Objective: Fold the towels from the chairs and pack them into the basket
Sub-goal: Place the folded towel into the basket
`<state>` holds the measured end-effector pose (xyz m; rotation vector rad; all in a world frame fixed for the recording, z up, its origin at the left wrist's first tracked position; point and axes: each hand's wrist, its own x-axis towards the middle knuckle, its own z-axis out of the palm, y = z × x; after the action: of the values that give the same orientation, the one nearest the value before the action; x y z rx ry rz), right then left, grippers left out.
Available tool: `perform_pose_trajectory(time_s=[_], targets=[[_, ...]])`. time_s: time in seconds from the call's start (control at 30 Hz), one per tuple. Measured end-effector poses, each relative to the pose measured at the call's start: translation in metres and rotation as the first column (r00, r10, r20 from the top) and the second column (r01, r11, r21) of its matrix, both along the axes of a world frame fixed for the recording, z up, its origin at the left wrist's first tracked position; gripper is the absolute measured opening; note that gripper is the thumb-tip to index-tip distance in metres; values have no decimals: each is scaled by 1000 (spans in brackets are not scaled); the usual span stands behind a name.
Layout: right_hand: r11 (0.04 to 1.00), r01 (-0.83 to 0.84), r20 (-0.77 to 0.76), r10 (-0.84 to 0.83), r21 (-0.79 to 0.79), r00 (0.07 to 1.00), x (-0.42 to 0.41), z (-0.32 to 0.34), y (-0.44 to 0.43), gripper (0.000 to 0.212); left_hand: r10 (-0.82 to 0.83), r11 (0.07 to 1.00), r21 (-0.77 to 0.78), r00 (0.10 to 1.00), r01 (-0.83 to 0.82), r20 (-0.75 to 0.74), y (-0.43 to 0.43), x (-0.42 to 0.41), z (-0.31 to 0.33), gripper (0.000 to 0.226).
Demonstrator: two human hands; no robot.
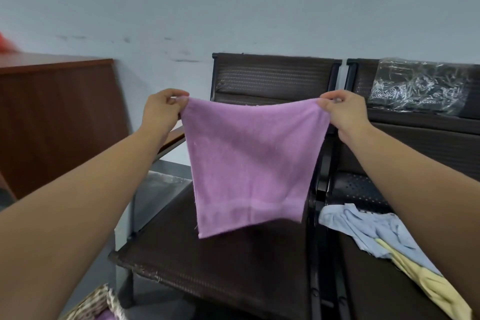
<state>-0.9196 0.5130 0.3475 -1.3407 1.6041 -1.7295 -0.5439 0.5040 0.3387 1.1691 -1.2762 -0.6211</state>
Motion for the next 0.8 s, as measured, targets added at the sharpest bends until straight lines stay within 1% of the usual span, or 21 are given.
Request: perform_pose_trajectory(time_s=[0.07,0.17,0.27,0.33,0.37,0.4,0.43,0.5,0.57,0.6,0.67,0.73,0.8], targets=[[999,-32,32,33,-11,999,-7,0,-1,8,10,1000,-20,1000,-10,-17,0,2,3,20],[998,-61,48,60,14,997,-13,-15,11,12,6,1000,10,1000,-6,-4,11,4,-4,20],[990,-94,5,94,104,996,-18,-50,37,17,10,996,87,1000,-11,13,32,3,-30,17],[975,-116,-85,134,189,987,-19,-79,61,22,-23,989,146,998,15,50,51,2,-55,11],[963,-105,-156,147,248,977,-18,-95,76,25,-62,981,191,990,36,130,64,3,-71,9],[951,-85,-216,154,297,964,-19,-109,88,26,-112,968,246,964,51,241,75,4,-86,15],[939,-62,-257,156,339,954,-20,-126,98,24,-158,951,304,921,46,356,86,7,-103,23],[918,-6,-330,149,397,932,-23,-156,111,17,-190,934,358,841,-5,506,102,10,-135,29],[895,52,-421,157,444,894,-23,-181,120,11,-208,918,394,792,-45,574,117,12,-159,21],[885,51,-445,183,463,877,-24,-192,123,11,-222,909,413,773,-56,594,122,13,-167,15],[867,13,-418,227,497,880,-24,-204,127,15,-245,900,432,746,-63,619,127,16,-174,5],[847,-28,-318,230,531,920,-26,-206,129,19,-252,912,408,726,-42,640,131,18,-173,2],[817,-81,-178,220,571,959,-23,-205,133,26,-293,914,406,706,8,644,135,22,-172,6]])
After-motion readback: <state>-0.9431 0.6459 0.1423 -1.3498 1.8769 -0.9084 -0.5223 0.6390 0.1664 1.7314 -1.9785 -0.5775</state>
